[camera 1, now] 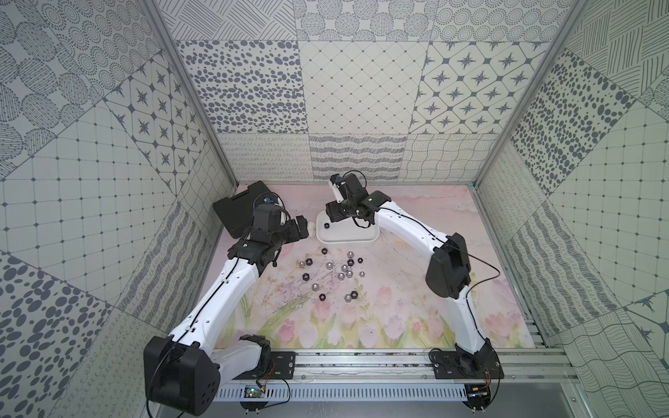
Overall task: Put the nuts on the desktop into the storage box
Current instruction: Place the nut in the storage box, then pick up the nut from the center of the board.
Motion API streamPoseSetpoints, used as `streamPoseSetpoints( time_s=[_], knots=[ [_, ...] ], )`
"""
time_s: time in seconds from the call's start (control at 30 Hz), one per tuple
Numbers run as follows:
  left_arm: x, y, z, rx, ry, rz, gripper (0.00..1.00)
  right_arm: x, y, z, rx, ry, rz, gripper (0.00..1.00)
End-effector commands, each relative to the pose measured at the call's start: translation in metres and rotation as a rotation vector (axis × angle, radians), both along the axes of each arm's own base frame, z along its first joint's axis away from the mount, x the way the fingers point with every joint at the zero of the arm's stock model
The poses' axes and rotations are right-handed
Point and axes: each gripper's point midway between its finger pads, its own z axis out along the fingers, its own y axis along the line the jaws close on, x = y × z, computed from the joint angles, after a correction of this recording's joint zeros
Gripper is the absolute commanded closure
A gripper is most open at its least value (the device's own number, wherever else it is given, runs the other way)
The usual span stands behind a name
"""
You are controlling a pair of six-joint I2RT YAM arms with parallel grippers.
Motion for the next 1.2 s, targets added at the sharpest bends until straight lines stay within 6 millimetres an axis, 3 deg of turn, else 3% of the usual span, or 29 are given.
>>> streamPoseSetpoints(
  time_s=[0.0, 0.13, 0.2, 0.37, 0.5, 0.7, 1.17],
  knots=[
    [0.001, 0.000, 0.003, -0.002, -0.007, 0.007, 0.01, -0.026, -0.027, 0.009, 0.004, -0.031, -0.017, 0.32],
    [0.001, 0.000, 0.001, -0.003, -0.006, 0.007, 0.01, -0.083, -0.079, -0.036, -0.088, 0.089, -0.037, 0.33],
    [0.002, -0.001, -0.001, -0.005, -0.001, 0.005, 0.01, -0.108, -0.095, -0.061, -0.136, 0.161, -0.034, 0.34],
    [0.004, -0.006, -0.006, -0.030, 0.015, -0.011, 0.01, -0.143, -0.106, -0.114, -0.242, 0.279, -0.030, 0.35],
    [0.003, -0.005, -0.007, -0.029, 0.019, -0.009, 0.01, -0.152, -0.099, -0.144, -0.299, 0.332, -0.025, 0.35],
    [0.000, -0.004, -0.004, -0.022, 0.010, -0.004, 0.01, -0.153, -0.093, -0.171, -0.358, 0.381, -0.031, 0.37],
    [-0.001, -0.002, -0.003, -0.009, 0.007, 0.000, 0.01, -0.144, -0.076, -0.199, -0.390, 0.428, -0.014, 0.42]
  ],
)
